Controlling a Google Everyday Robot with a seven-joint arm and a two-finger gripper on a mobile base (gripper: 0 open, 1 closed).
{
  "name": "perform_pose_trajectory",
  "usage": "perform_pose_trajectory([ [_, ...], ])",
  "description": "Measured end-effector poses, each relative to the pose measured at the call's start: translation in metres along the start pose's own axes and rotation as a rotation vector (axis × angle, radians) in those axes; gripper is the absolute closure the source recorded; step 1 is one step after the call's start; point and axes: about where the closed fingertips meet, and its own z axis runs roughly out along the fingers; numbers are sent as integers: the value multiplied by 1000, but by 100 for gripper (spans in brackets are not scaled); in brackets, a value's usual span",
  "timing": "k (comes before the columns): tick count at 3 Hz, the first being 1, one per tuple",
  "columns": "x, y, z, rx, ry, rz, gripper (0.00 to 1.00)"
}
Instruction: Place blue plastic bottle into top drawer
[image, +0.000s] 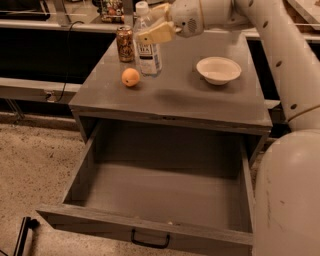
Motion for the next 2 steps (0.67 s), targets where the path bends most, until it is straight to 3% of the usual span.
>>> perform_pose_trajectory([
  [1,-22,33,-23,-87,-2,-76,100],
  [2,-24,65,-39,-165,6,-85,100],
])
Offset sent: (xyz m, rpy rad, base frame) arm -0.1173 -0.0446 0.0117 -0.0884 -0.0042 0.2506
